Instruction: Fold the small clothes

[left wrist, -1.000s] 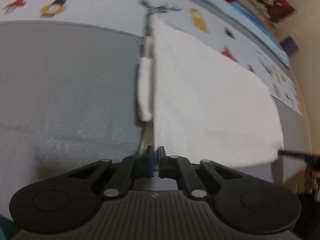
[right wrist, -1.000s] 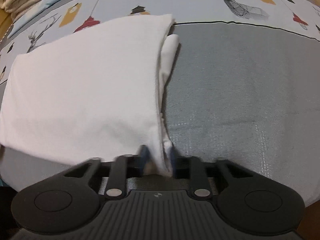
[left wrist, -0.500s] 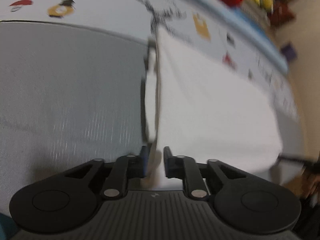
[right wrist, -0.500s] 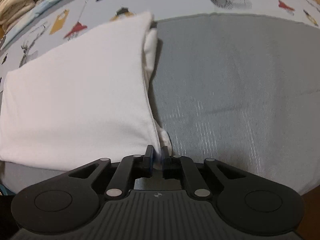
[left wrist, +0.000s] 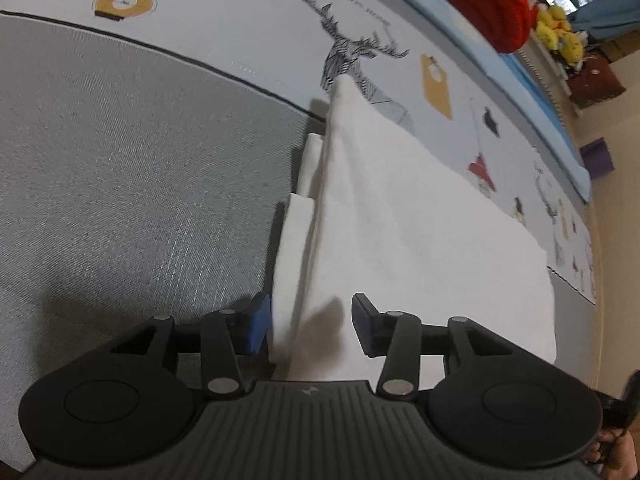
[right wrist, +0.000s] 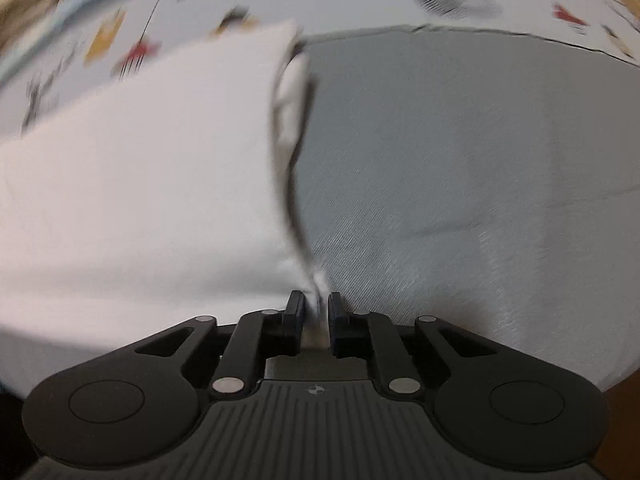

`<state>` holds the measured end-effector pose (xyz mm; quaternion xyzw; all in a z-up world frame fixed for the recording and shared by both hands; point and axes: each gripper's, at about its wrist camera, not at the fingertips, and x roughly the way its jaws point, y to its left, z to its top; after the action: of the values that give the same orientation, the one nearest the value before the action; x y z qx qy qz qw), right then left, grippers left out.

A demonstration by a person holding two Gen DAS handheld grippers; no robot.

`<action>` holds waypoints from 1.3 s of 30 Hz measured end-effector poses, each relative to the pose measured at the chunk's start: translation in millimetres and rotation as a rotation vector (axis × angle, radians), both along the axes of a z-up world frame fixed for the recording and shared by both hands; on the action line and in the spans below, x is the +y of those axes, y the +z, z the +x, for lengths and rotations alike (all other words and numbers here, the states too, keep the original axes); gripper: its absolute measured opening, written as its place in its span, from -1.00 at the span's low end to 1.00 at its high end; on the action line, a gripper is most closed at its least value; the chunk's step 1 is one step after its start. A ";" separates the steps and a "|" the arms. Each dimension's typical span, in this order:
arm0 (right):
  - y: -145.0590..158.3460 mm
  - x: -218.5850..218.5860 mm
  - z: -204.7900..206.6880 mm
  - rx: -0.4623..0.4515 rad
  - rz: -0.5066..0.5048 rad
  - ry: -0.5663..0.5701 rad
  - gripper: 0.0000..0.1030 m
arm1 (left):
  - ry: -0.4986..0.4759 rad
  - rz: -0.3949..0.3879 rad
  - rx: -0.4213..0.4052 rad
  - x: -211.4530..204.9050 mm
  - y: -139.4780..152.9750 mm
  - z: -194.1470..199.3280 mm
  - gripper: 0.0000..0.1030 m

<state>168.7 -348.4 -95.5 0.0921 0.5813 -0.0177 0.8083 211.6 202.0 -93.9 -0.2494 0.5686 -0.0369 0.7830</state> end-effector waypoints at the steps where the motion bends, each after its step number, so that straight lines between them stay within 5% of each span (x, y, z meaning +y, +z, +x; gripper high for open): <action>1: 4.5 -6.9 -0.9 -0.028 0.016 -0.032 -0.70 | 0.005 0.004 0.009 0.1 -3.3 3.0 -0.03; 4: 19.6 -29.7 -5.4 -0.134 -0.072 -0.155 -0.63 | 0.015 0.011 0.043 -0.9 -13.1 10.8 -0.03; 7: 23.7 -54.2 -11.9 -0.163 -0.043 -0.263 -0.63 | 0.009 0.012 0.045 -4.7 -18.0 17.8 -0.03; 13: 22.6 -64.5 -19.0 -0.173 -0.024 -0.258 -0.64 | -0.049 0.041 0.006 -23.0 -20.3 27.7 -0.05; 15: 23.6 -63.3 -20.2 -0.188 -0.031 -0.240 -0.64 | -0.089 0.065 -0.010 -31.0 -20.3 28.6 -0.54; 20: 31.1 -56.0 -22.6 -0.221 -0.033 -0.239 -0.63 | -0.107 0.067 -0.054 -32.5 -12.6 23.1 -0.70; 26: 32.5 -39.1 -13.4 -0.238 -0.033 -0.228 -0.63 | -0.078 0.194 -0.063 -12.3 1.4 6.1 -0.70; 32: 32.6 -16.2 -3.9 -0.240 -0.038 -0.187 -0.64 | -0.021 0.118 -0.025 17.8 -0.9 -2.2 -0.37; 39: 31.7 -8.1 -0.7 -0.237 -0.042 -0.174 -0.63 | -0.020 0.077 0.018 26.9 -12.1 -2.1 -0.35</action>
<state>168.0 -356.4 -63.8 0.1267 0.4711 -0.0889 0.8684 209.6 228.9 -106.0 -0.2140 0.5791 -0.0205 0.7864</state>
